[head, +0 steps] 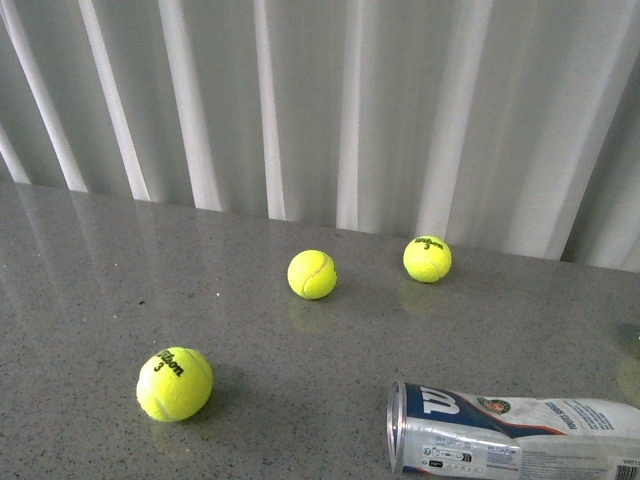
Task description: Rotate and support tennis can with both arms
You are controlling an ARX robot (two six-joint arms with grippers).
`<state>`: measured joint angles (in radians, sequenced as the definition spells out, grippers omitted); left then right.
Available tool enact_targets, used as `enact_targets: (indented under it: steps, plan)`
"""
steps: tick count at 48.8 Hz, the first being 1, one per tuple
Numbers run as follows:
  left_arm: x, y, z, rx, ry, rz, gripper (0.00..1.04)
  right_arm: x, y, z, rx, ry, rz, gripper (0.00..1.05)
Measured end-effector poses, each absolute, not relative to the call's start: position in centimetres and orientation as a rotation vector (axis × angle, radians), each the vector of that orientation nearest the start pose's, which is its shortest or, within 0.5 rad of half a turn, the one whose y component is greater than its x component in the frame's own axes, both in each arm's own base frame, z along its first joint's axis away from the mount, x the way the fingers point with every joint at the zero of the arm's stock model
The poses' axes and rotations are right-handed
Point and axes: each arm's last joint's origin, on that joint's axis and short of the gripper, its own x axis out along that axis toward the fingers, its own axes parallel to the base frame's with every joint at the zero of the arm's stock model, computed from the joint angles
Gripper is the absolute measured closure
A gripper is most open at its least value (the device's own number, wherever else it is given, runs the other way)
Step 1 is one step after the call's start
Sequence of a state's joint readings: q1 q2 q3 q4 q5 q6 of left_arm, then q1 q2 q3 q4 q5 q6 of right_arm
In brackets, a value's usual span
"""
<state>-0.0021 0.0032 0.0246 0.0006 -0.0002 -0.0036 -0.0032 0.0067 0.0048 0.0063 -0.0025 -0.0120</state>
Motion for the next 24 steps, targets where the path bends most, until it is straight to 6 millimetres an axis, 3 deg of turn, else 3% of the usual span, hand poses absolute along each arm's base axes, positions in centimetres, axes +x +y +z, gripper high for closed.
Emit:
enact_targets:
  steps: [19,24]
  plan:
    - [9.63,-0.02,17.18,-0.004,-0.023,-0.002,0.07,9.77,-0.02,16.49,-0.012,-0.001,-0.001,1.01]
    - [9.63,-0.02,17.18,-0.004,-0.023,-0.002,0.07,9.77,-0.02,16.49,-0.012,-0.001,-0.001,0.86]
